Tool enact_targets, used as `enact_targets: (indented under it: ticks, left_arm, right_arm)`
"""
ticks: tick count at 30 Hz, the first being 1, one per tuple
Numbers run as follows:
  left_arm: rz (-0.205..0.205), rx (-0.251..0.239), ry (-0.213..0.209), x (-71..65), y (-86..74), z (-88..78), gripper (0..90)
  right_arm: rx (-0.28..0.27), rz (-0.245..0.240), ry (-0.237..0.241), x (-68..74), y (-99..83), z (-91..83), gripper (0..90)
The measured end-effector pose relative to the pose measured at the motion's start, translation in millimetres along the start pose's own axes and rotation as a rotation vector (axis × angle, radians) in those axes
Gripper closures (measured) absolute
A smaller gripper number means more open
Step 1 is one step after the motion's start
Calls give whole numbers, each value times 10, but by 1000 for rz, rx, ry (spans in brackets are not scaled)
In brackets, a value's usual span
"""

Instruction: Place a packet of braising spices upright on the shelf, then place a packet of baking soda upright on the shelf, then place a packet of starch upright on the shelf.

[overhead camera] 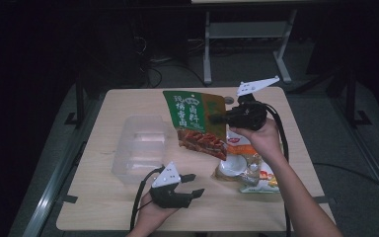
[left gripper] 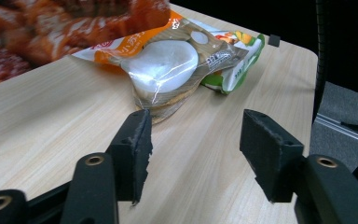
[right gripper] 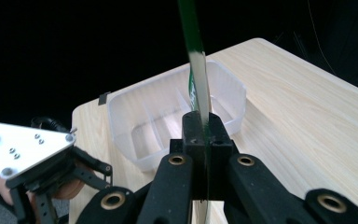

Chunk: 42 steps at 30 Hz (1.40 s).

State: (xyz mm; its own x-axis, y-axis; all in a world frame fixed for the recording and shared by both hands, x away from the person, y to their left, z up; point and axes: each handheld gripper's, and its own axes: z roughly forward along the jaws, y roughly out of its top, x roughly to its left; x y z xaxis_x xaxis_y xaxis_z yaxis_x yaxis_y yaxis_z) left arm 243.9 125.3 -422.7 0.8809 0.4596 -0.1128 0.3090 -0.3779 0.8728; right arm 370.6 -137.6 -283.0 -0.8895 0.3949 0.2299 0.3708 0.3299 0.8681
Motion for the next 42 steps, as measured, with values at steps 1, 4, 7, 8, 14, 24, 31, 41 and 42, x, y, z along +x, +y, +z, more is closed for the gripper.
enact_targets:
  ticks: [1, 4, 7, 8, 14, 24, 31, 41, 42]
  left_arm:
    - [2, -2, 2, -1, 0, 1, 412]
    - [-2, 0, 5, -4, 1, 7, 368]
    - [2, -1, 11, -22, 7, 9, 340]
    - [7, 0, 14, -28, 10, 10, 338]
    - [22, 1, 14, -46, 6, 2, 318]
    - [20, 0, 15, -75, -4, -14, 298]
    - [22, -1, 20, -85, -4, -30, 289]
    - [14, -2, 13, -80, -5, -19, 280]
    - [14, -1, 13, -84, -5, -18, 280]
  right_arm:
    - [-3, -1, 2, -5, 3, 16, 898]
    - [-1, 2, 9, -10, 16, 78, 898]
    - [6, -8, 9, 4, 58, 142, 898]
    - [8, -13, 9, 8, 70, 154, 898]
    - [1, -36, 24, 61, 181, 241, 898]
    - [17, -50, 48, 94, 259, 440, 898]
    - [6, -53, 65, 91, 338, 557, 898]
    - [11, -58, 67, 59, 484, 726, 898]
    - [10, -58, 65, 61, 495, 740, 898]
